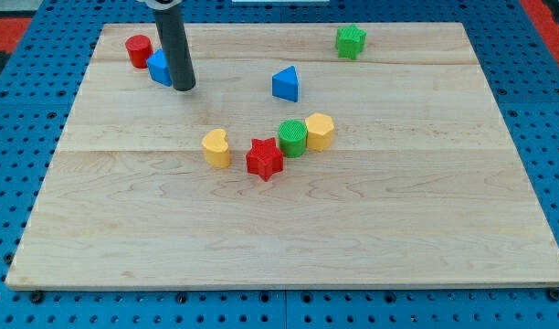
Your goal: Nudge the blue triangle to bottom
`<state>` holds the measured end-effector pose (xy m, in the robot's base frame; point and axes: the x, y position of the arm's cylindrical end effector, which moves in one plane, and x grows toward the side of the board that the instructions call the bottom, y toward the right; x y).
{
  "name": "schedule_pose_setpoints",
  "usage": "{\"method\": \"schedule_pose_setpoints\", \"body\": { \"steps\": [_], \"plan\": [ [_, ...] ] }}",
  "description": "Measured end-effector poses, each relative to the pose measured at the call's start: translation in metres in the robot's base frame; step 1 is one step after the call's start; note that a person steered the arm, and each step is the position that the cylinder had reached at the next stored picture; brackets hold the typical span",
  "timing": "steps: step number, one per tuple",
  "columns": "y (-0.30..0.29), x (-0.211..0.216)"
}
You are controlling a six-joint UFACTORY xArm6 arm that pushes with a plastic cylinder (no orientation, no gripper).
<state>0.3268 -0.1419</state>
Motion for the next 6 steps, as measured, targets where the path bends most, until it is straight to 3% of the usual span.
{"method": "schedule_pose_setpoints", "body": {
  "steps": [2, 3, 4, 6],
  "plan": [
    [-0.018, -0.013],
    [0.015, -0.021],
    [0.11, -0.022],
    [0.166, -0.023]
  ]
}}
